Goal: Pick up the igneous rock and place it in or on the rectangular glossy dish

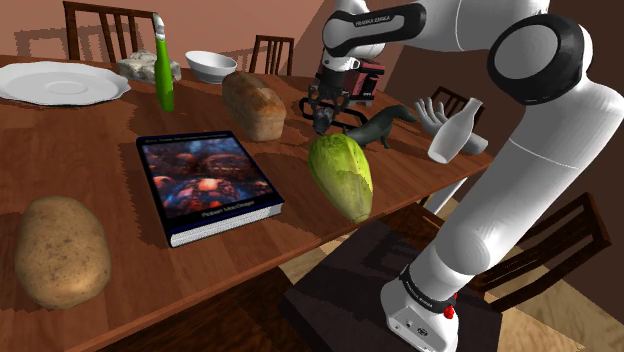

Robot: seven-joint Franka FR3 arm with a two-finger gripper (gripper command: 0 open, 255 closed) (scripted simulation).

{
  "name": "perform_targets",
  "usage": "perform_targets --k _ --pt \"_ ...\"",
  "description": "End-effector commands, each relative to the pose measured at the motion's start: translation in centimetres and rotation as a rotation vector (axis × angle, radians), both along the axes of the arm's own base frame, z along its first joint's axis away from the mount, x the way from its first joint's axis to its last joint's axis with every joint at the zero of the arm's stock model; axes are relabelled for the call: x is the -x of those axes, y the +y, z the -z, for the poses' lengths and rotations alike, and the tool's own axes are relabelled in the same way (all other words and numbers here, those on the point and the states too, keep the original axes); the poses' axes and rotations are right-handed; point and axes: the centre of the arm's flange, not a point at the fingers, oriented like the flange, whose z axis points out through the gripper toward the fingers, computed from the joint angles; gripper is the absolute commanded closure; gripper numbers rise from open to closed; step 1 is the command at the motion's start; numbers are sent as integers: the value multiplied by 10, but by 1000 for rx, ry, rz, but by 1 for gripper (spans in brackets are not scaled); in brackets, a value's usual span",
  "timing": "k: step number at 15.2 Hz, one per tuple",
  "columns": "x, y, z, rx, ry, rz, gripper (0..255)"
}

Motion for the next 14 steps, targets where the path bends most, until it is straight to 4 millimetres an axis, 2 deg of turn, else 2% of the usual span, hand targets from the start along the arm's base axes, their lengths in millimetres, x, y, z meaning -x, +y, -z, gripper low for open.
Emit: perform_targets --k 1,14 --pt "0 0 -8 0 1 0 255" --pt "0 0 -76 0 1 0 255"
